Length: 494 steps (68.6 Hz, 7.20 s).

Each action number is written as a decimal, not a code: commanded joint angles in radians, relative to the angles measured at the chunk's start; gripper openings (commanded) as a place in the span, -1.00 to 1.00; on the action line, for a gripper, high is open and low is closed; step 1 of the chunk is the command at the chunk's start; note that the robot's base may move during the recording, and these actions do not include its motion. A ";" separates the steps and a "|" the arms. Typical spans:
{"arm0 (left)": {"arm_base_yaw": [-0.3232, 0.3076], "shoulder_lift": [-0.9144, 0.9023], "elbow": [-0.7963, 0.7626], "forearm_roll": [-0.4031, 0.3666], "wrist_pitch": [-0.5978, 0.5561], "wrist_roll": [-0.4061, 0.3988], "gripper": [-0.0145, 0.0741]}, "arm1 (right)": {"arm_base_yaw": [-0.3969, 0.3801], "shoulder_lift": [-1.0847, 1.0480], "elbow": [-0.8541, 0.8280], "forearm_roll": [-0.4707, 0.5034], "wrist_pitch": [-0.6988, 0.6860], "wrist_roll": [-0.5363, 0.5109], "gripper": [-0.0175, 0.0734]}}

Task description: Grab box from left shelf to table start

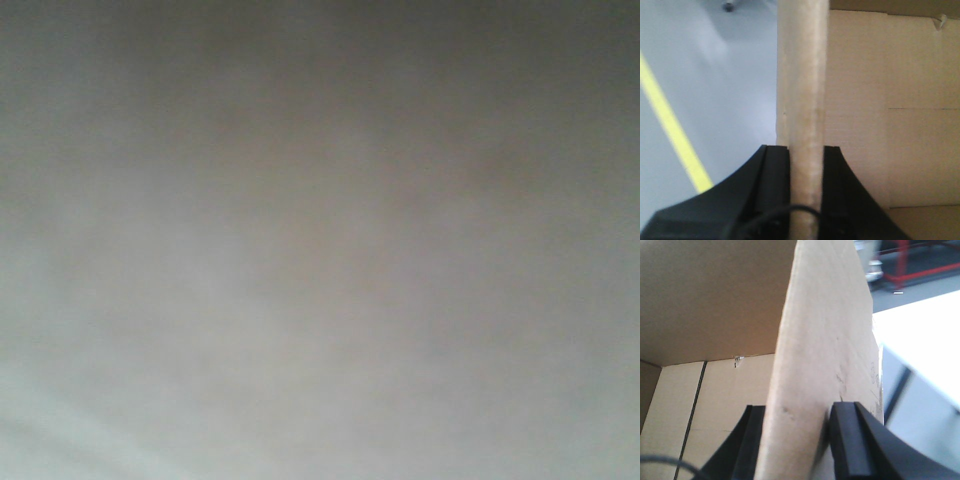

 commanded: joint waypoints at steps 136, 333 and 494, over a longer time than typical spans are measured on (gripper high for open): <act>0.002 0.010 -0.014 0.085 0.015 0.001 -0.88 | -0.004 0.010 -0.028 -0.070 -0.128 0.012 -0.49; 0.039 0.855 -0.555 0.286 -0.040 -0.040 -0.88 | -0.004 0.810 -0.158 -0.071 -0.087 -0.088 -0.49; 0.139 -0.058 0.056 0.270 -0.323 0.046 -0.90 | -0.004 -0.124 0.468 -0.161 -0.424 -0.063 -0.49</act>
